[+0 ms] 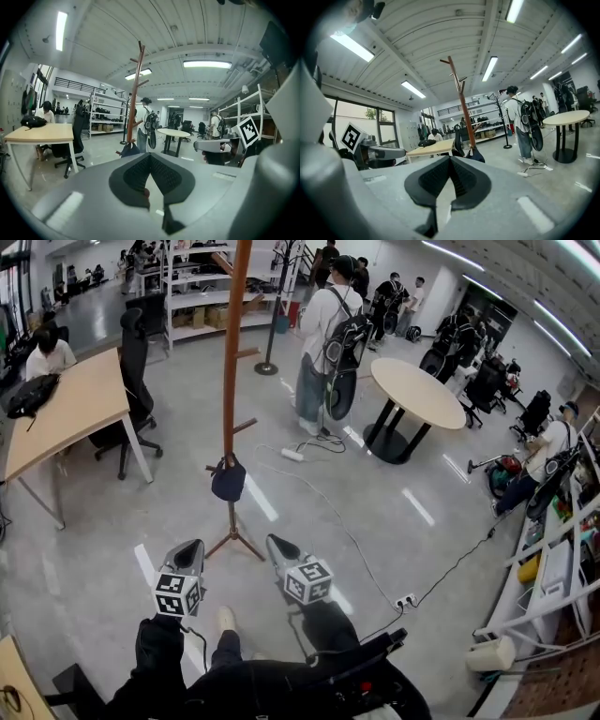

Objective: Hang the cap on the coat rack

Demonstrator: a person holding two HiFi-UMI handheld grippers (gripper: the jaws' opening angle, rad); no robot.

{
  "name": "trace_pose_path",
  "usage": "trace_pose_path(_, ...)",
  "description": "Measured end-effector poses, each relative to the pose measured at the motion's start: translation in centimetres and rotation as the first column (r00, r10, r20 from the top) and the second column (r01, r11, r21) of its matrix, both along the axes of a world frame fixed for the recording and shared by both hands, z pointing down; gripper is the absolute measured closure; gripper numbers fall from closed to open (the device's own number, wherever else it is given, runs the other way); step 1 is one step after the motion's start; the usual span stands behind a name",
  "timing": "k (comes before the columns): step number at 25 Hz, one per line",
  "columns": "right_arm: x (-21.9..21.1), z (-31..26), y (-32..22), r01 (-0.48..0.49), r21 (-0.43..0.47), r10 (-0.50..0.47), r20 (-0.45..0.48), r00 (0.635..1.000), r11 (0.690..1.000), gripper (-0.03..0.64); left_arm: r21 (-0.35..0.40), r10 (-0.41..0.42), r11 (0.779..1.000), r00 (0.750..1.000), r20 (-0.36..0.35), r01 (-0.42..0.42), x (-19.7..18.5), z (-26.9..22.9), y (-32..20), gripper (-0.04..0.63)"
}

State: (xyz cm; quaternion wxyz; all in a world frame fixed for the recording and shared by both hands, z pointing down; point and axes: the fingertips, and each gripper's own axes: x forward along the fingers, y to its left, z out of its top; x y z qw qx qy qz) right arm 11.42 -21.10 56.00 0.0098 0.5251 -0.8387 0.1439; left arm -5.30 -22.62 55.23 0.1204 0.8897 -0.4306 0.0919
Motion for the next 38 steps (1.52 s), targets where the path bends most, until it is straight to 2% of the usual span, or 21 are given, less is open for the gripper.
trace_pose_path(9, 0.4, -3.1, 3.4, 0.006, 0.076, -0.004, -0.025, 1.000, 0.997, 0.615, 0.059, 0.014, 0.998, 1.000, -0.009, -0.013, 0.8, -2.4, 2.8, 0.595)
trace_pose_path(20, 1.7, -5.4, 6.5, -0.011, 0.145, 0.013, -0.018, 1.000, 0.989, 0.615, 0.082, 0.011, 0.997, 1.000, -0.009, -0.010, 1.0, -3.7, 5.7, 0.595)
trace_pose_path(38, 3.8, -5.7, 8.5, -0.004, 0.154, 0.010, -0.039, 0.999, 0.988, 0.615, 0.109, 0.002, 0.994, 1.000, -0.004, -0.001, 3.1, -4.1, 7.7, 0.595)
